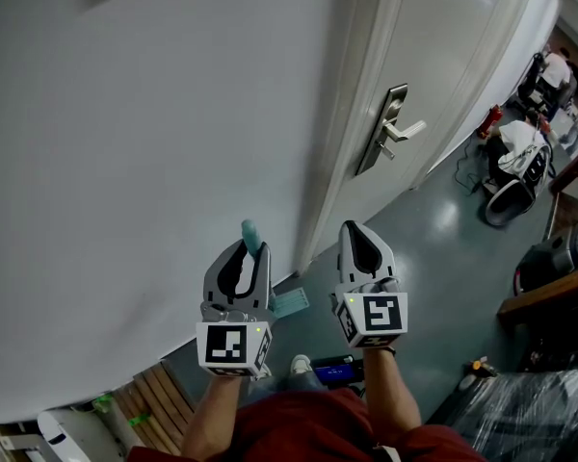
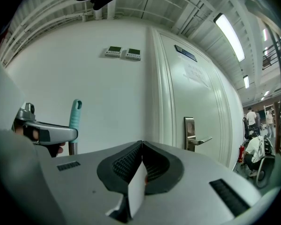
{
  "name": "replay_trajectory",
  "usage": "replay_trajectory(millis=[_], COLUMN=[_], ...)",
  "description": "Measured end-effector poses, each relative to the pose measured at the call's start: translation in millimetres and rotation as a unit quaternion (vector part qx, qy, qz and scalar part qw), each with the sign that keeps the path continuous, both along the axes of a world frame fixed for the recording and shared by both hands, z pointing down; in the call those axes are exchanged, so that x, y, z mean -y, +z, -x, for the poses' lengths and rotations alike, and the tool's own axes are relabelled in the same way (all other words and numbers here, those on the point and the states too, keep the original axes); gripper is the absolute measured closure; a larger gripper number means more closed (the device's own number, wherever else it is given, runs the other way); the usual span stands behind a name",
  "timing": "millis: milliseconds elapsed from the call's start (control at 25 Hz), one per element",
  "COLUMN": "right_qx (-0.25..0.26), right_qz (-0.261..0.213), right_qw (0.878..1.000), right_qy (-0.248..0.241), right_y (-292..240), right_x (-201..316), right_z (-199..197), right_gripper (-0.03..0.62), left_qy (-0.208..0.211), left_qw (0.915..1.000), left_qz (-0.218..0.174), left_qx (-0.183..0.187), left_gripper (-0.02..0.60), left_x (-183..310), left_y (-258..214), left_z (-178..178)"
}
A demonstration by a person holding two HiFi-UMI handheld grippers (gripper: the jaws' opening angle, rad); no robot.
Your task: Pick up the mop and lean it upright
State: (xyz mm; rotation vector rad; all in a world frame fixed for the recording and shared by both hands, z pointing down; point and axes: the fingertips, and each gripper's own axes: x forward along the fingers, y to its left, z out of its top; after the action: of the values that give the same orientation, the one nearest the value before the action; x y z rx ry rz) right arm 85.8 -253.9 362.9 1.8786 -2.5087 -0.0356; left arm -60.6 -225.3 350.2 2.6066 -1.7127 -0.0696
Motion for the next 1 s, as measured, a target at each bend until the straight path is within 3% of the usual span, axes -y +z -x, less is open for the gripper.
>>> replay_trajectory(millis=[1000], right_qx=[-0.003], right_qz=[0.013], right_qw=[1.0], right_qy=[-0.002], right_y=[13], right_x=[-2], right_z=[-7], right_gripper=[0.577], left_qy=[0.0], left_qw=[0.9996], left_qz=[0.026], left_qx=[0.009], left_gripper=[0.474], left_x=[-2], left_y=[112], left_z=[-16])
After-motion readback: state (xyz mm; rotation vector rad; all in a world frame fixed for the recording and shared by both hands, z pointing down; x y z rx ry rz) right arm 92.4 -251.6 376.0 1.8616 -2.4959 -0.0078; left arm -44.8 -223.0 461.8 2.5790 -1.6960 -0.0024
